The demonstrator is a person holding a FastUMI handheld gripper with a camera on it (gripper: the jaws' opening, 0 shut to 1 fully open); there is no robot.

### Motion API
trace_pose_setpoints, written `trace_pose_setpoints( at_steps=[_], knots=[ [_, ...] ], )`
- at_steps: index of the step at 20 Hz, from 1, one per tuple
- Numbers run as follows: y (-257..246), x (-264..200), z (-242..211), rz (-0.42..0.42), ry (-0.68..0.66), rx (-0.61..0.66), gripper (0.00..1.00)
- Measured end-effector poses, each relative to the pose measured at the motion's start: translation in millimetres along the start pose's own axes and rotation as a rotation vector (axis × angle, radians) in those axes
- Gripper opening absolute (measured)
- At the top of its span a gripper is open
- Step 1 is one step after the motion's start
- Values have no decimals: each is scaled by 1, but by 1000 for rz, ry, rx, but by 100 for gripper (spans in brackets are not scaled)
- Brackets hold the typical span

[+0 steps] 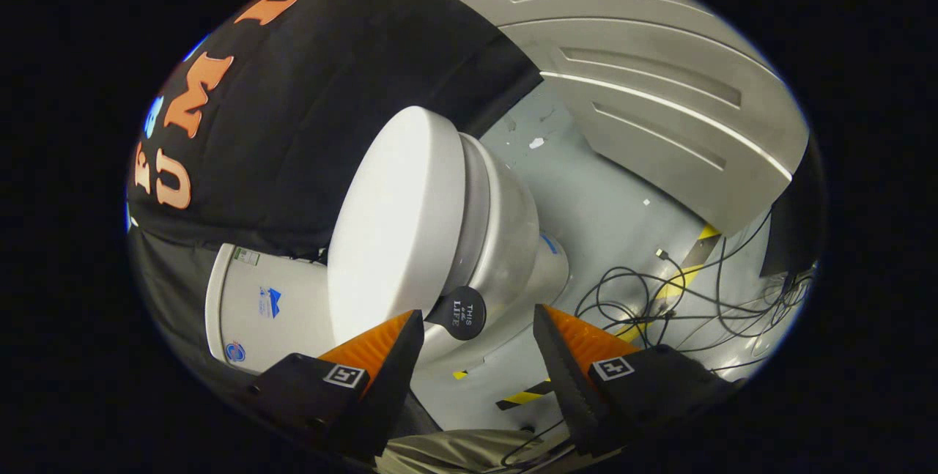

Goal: Open the toilet lid.

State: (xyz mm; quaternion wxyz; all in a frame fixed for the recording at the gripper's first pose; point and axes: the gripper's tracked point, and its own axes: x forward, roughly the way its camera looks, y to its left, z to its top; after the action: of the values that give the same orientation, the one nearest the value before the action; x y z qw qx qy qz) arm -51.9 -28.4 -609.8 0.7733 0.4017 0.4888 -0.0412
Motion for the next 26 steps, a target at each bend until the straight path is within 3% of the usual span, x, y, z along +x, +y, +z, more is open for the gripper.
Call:
trace_pose_setpoints(
  at_steps=[1, 2, 4, 8, 10, 12, 17, 18, 26],
  knots=[
    [-1, 5, -1, 3, 4, 13, 96],
    [-3, 9, -2, -4, 2, 25, 78],
    [2, 15, -4, 23, 10, 67, 74],
    [4, 23, -3, 47, 11, 135, 50],
    [10, 27, -7, 80, 31, 159, 47],
    [10, 28, -5, 80, 30, 187, 34],
    [15, 15, -1, 118, 9, 240, 19],
    [19, 20, 1, 124, 6, 252, 12],
    [36, 6, 2, 75, -49, 160, 8]
  ],
)
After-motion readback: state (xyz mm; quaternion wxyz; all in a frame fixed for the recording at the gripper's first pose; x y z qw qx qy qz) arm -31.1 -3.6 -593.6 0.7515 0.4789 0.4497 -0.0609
